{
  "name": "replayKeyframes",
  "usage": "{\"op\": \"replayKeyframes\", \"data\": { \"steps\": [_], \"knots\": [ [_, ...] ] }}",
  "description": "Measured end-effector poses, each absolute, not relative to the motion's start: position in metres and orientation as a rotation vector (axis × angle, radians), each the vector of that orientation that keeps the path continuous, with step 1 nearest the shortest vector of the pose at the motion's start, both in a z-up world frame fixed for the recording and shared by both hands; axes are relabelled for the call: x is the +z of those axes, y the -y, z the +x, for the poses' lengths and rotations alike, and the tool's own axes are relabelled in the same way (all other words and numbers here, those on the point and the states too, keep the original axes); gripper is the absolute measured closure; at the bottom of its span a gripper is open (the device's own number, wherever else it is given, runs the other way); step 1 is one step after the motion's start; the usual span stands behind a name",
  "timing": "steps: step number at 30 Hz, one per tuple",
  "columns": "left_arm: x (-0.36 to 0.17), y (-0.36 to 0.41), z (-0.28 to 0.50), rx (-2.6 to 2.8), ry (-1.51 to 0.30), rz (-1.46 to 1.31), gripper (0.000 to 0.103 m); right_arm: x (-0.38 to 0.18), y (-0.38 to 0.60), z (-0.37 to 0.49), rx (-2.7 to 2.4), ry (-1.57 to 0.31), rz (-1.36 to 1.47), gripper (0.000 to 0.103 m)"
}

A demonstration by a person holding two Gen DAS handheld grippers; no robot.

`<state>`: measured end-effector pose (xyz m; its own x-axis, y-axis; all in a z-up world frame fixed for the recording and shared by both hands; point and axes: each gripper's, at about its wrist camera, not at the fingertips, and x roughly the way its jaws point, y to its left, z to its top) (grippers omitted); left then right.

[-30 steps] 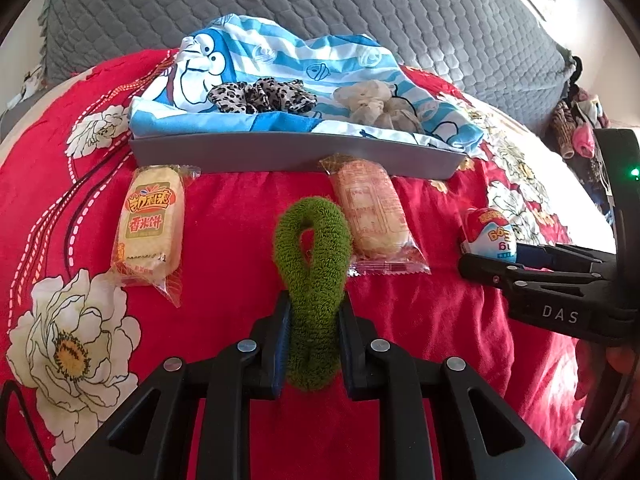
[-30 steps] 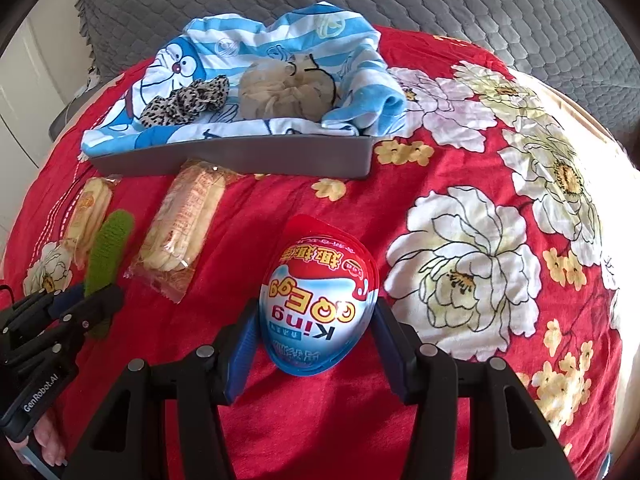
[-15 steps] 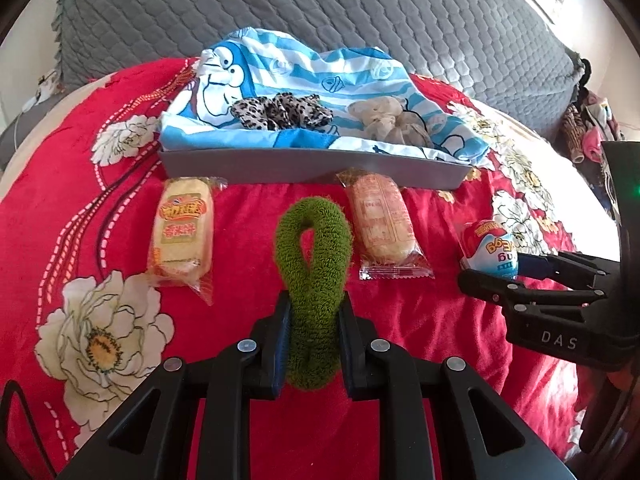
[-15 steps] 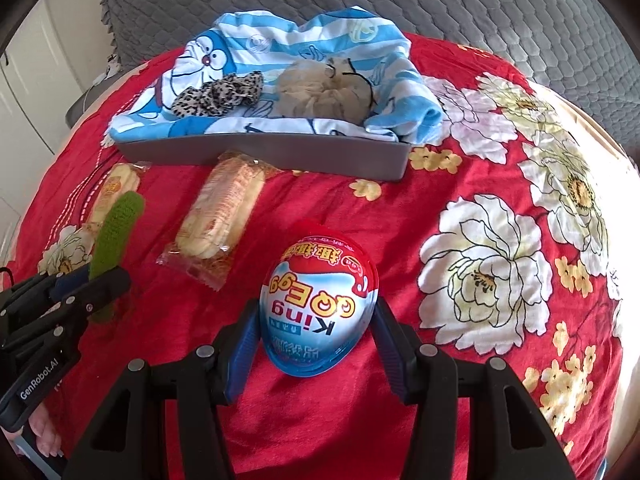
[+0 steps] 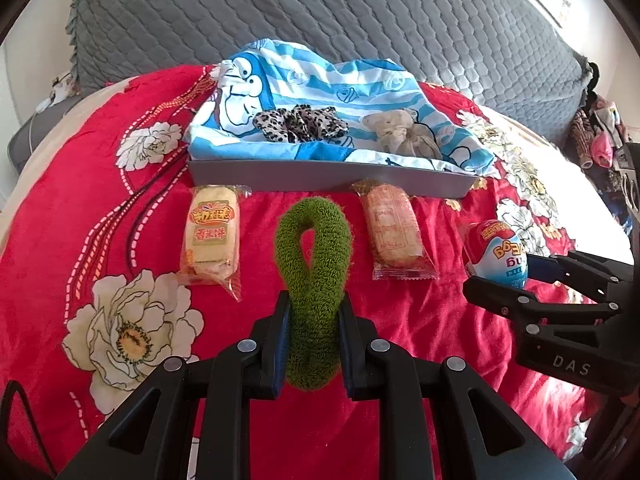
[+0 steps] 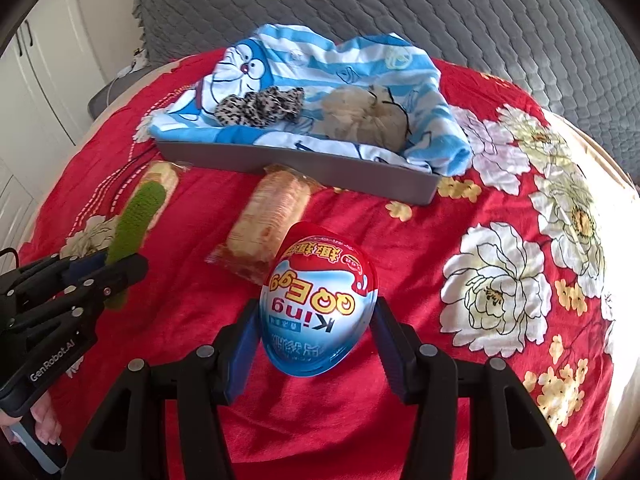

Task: Organize objects
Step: 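Lift both held items and carry them toward the striped cloth in the gray tray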

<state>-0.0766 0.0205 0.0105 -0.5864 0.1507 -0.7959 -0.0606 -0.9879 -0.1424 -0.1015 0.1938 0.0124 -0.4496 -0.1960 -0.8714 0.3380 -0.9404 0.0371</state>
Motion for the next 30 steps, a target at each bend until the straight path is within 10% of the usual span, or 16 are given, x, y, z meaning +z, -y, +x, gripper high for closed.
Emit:
{"op": "replayKeyframes", "data": {
  "steps": [30],
  "knots": [
    [0.056, -0.011, -0.061, 2.824, 0.108, -1.310, 0.081, 0.058, -0.177, -0.084, -2.436, -0.182, 1.240, 0.049]
  ]
}}
